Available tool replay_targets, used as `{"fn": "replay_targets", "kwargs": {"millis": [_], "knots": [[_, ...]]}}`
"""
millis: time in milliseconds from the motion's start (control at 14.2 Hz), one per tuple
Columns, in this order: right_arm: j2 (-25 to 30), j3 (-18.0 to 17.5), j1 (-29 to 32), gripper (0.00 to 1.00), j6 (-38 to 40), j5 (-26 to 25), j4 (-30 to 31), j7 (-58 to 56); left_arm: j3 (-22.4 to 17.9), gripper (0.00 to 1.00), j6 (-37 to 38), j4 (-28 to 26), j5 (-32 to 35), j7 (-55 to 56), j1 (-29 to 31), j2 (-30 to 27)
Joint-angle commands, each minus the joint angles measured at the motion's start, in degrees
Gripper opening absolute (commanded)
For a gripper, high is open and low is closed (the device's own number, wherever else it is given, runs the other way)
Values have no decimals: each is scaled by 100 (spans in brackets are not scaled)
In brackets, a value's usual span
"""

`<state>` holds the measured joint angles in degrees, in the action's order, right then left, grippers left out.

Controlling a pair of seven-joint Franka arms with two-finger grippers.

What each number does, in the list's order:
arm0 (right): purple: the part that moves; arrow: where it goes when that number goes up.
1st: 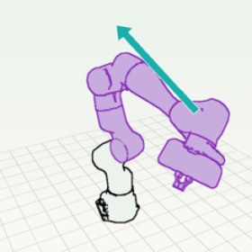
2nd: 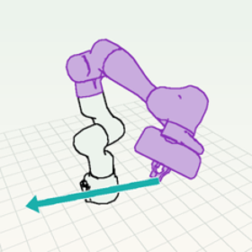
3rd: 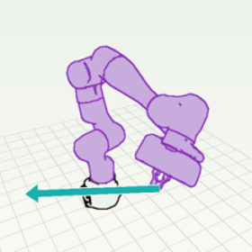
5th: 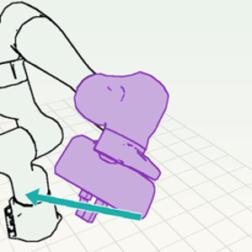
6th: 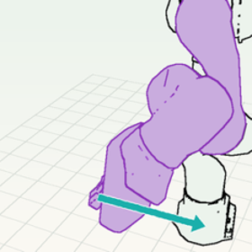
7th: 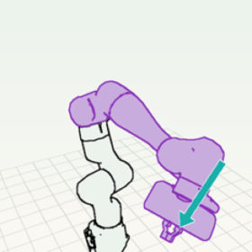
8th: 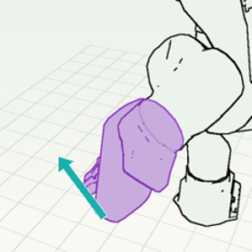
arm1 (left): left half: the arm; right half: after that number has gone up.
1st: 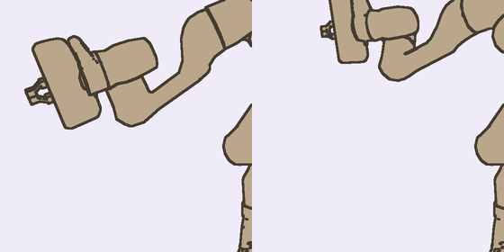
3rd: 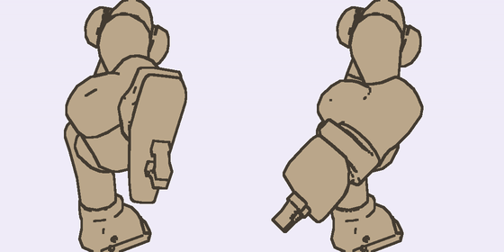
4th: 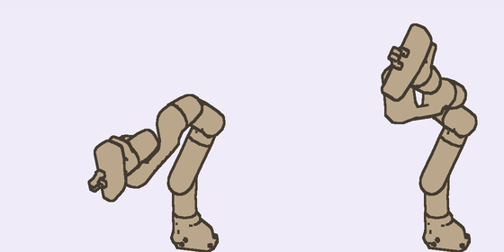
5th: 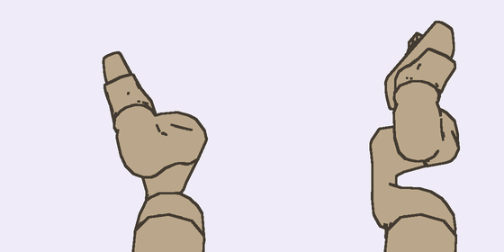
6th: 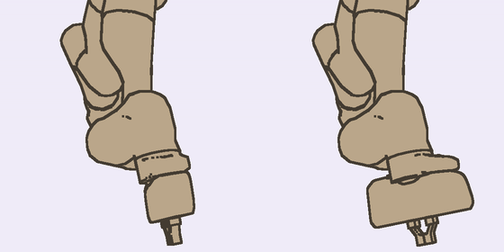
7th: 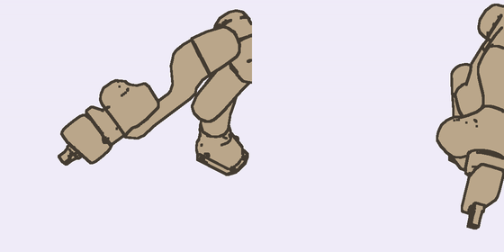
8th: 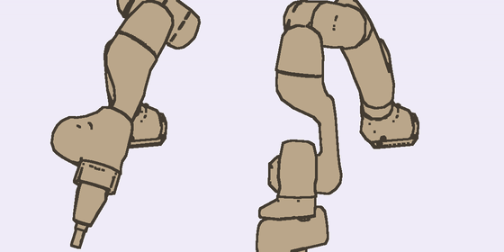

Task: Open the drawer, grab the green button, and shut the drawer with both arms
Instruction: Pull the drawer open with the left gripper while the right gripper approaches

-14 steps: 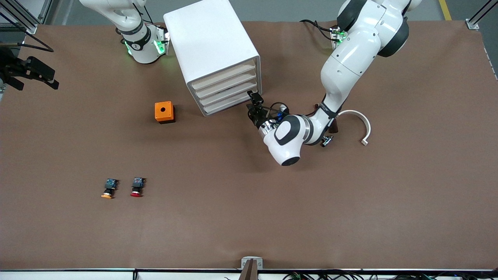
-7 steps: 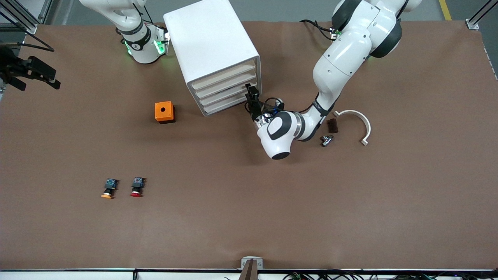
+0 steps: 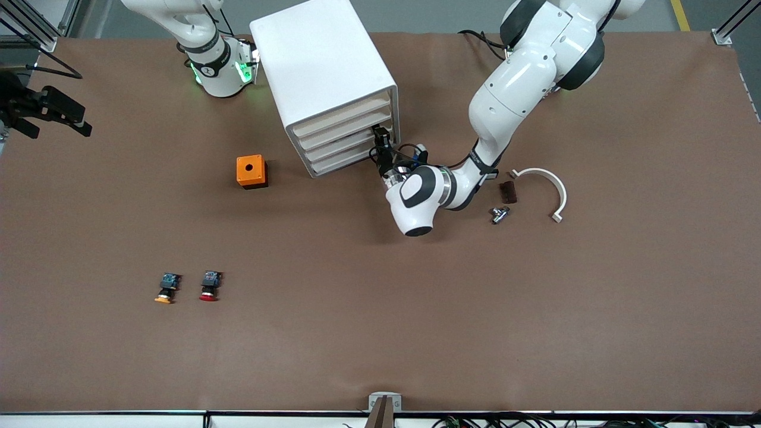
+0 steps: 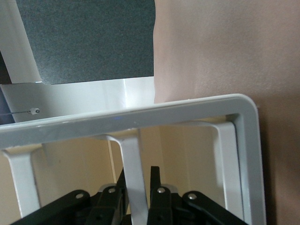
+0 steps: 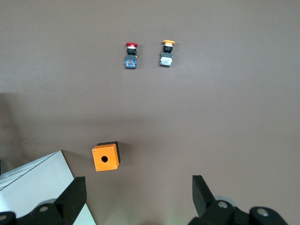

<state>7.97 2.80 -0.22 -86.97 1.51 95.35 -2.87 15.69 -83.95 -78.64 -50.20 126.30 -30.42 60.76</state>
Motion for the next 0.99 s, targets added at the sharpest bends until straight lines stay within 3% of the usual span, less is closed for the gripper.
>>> {"fn": "replay_targets", "kwargs": {"millis": [0,281,563,704,915], "knots": [[-75,28,13,100,14,-79,1,32,21,15,98,50,-113,184,9,50],[-392,28,75,100,-30,-221,9,14,21,9,133,59,-122,229,71,50],[-1384,37,180,100,-22,-238,-192,-47,13,9,133,68,-227,237,281,50],[-1456,28,286,100,-30,-230,-175,-47,13,9,133,68,-236,229,439,50],[-1430,-25,59,100,22,-133,-96,1289,-5,10,124,68,-315,220,720,59]]}}
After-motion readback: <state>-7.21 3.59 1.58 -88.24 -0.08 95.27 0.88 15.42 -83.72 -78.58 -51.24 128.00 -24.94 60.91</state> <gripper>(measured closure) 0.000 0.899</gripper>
